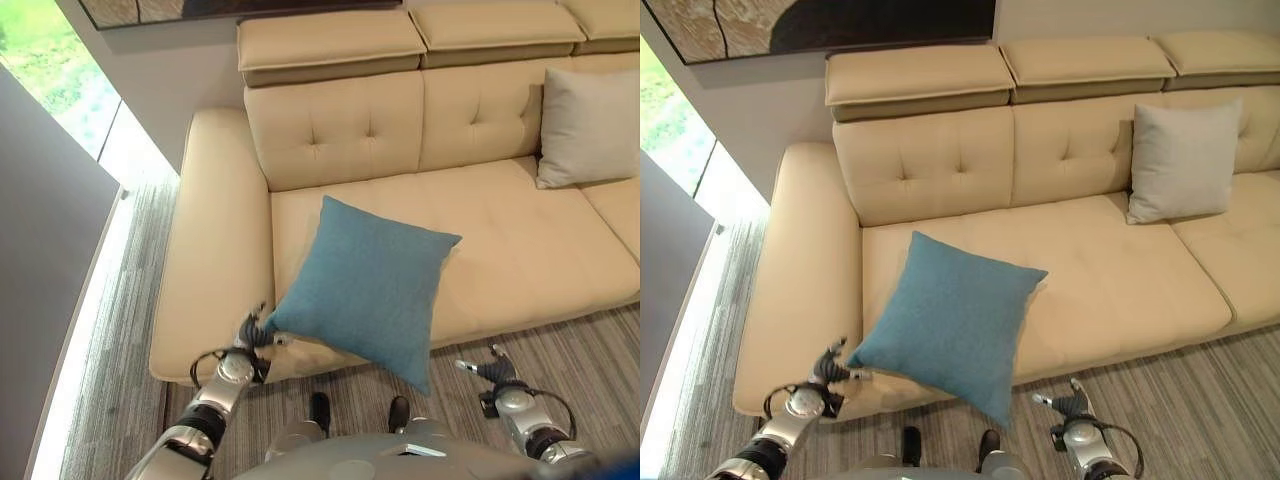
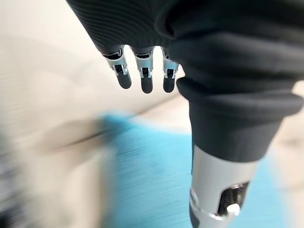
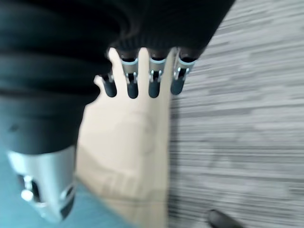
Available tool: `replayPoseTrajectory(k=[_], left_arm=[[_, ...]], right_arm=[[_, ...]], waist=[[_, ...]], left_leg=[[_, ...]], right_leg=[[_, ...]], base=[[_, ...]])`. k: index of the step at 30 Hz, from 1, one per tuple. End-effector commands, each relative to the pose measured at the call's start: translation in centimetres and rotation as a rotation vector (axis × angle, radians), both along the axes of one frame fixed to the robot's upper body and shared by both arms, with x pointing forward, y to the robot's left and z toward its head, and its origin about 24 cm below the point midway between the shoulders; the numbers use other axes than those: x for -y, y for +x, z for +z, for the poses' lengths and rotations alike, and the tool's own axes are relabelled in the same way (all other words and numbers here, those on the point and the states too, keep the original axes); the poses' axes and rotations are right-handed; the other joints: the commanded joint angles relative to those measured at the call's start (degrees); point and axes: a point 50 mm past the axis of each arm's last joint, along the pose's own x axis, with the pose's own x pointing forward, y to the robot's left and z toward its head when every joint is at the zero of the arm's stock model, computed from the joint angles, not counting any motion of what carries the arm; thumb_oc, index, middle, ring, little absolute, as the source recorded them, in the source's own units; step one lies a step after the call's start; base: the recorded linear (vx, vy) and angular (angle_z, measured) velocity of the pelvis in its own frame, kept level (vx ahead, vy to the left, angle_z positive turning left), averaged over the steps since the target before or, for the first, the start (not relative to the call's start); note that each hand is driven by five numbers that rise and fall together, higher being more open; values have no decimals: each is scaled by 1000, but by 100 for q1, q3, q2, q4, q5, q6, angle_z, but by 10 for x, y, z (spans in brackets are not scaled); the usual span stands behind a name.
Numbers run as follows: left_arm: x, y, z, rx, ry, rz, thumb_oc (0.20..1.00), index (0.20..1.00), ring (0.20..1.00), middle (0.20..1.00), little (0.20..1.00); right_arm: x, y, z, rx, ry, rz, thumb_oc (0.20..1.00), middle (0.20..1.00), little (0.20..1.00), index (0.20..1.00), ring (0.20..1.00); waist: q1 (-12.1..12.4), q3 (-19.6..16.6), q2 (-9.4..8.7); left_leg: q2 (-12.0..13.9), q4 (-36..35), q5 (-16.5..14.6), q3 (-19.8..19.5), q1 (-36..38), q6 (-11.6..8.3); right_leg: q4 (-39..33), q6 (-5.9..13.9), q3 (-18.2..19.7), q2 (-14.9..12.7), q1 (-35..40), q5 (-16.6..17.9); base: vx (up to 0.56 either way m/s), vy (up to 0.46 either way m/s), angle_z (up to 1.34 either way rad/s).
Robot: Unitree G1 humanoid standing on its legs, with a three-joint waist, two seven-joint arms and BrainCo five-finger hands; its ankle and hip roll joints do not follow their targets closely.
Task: Pick up all the scattered cushions and arrange them neatly on the sofa.
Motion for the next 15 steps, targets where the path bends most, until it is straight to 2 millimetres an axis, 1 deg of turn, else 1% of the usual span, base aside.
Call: replayPoseTrajectory(k=[1, 2, 4, 6, 7, 8, 10, 11, 12, 13, 15], left_arm=[[-4, 12, 23, 157, -10, 21, 1000, 1000, 1000, 1000, 1000], [-3, 15, 28, 177, 8, 4, 1000, 1000, 1000, 1000, 1000], [-1, 20, 31, 187, 26, 1, 1000, 1000, 1000, 1000, 1000], [2, 30, 36, 209, 56, -9, 1000, 1000, 1000, 1000, 1000], [4, 37, 40, 224, 73, -12, 1000, 1000, 1000, 1000, 1000], [9, 53, 51, 262, 96, -17, 1000, 1000, 1000, 1000, 1000], [11, 68, 57, 279, 123, -9, 1000, 1000, 1000, 1000, 1000], [13, 80, 64, 291, 136, 5, 1000, 1000, 1000, 1000, 1000], [13, 89, 71, 311, 148, 12, 1000, 1000, 1000, 1000, 1000], [12, 100, 80, 331, 160, 28, 1000, 1000, 1000, 1000, 1000], [10, 111, 91, 351, 169, 49, 1000, 1000, 1000, 1000, 1000]], right_arm=[[9, 15, 14, 88, -53, 18, 1000, 1000, 1000, 1000, 1000], [7, 20, 17, 106, -57, 36, 1000, 1000, 1000, 1000, 1000], [5, 26, 21, 127, -63, 51, 1000, 1000, 1000, 1000, 1000], [3, 34, 26, 155, -65, 59, 1000, 1000, 1000, 1000, 1000], [0, 43, 31, 185, -67, 65, 1000, 1000, 1000, 1000, 1000], [-4, 59, 42, 236, -72, 77, 1000, 1000, 1000, 1000, 1000], [-11, 78, 55, 298, -73, 98, 1000, 1000, 1000, 1000, 1000], [-19, 94, 67, 359, -70, 115, 1000, 1000, 1000, 1000, 1000], [-24, 104, 77, 402, -70, 120, 1000, 1000, 1000, 1000, 1000], [-30, 119, 90, 464, -63, 122, 1000, 1000, 1000, 1000, 1000], [-39, 132, 103, 514, -57, 134, 1000, 1000, 1000, 1000, 1000]], waist=[[45, -28, -248], [27, -20, -244], [3, 14, -235], [-26, 103, -226], [-52, 176, -226], [-98, 328, -230], [-140, 426, -243], [-184, 512, -270], [-213, 582, -293], [-262, 639, -329], [-295, 690, -360]], left_leg=[[96, 207, -375, -13, -178, -323], [87, 169, -369, 8, -161, -320], [82, 138, -365, 48, -169, -326], [92, 143, -355, 72, -247, -324], [101, 172, -346, 86, -371, -324], [117, 268, -311, 109, -657, -332], [140, 376, -281, 156, -959, -335], [130, 497, -244, 188, -1247, -337], [122, 603, -224, 203, -1447, -341], [107, 746, -200, 204, -1737, -352], [103, 901, -220, 221, -1998, -362]], right_leg=[[-286, 586, 124, -335, 132, 160], [-328, 610, 141, -353, 116, 190], [-340, 625, 134, -373, 78, 212], [-340, 636, 158, -386, -42, 253], [-316, 639, 176, -397, -181, 281], [-264, 646, 212, -417, -464, 347], [-194, 631, 266, -424, -781, 429], [-145, 610, 288, -419, -1035, 492], [-101, 604, 301, -428, -1206, 532], [-57, 591, 326, -445, -1444, 606], [-6, 589, 348, -451, -1671, 657]], base=[[30, 46, -3], [25, 32, -2], [-16, 26, 0], [-90, 16, -7], [-233, 21, -12], [-251, 34, -18], [-200, 48, -29], [-168, 50, -30], [-169, 54, -26], [-119, 46, -22], [-78, 46, -10]])
